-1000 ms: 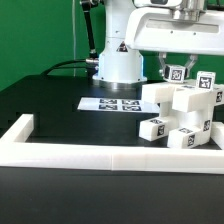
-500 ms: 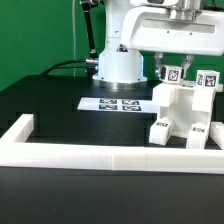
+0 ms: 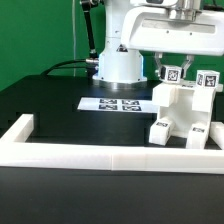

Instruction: Assemble chair

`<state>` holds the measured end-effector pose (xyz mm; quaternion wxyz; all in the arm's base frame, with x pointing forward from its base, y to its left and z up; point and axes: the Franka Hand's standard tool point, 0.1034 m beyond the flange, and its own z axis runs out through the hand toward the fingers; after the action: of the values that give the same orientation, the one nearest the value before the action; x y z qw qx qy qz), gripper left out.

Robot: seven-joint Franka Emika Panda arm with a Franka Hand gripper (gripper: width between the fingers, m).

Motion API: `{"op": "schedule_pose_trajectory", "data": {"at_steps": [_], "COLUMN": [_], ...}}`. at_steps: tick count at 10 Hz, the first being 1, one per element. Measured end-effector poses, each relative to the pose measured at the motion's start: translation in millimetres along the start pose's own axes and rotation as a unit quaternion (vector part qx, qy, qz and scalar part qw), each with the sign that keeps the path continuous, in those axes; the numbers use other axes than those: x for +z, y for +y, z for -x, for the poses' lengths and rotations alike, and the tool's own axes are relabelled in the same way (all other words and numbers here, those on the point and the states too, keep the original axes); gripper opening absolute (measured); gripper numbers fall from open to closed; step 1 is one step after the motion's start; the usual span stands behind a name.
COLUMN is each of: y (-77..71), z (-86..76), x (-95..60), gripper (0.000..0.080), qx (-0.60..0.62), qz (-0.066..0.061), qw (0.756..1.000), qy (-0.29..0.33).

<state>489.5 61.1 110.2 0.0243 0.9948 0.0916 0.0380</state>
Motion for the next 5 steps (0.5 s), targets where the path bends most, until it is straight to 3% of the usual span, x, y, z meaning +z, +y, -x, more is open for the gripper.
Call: {"op": "schedule_pose_trajectory", "data": {"at_steps": [5], "y": [-0.5], "z": [0.2], "x": [0.4], "gripper": [0.0275], "qx": [0.160], "qz": [-0.003], "qw": [0.987], "qy": [0.000]}}
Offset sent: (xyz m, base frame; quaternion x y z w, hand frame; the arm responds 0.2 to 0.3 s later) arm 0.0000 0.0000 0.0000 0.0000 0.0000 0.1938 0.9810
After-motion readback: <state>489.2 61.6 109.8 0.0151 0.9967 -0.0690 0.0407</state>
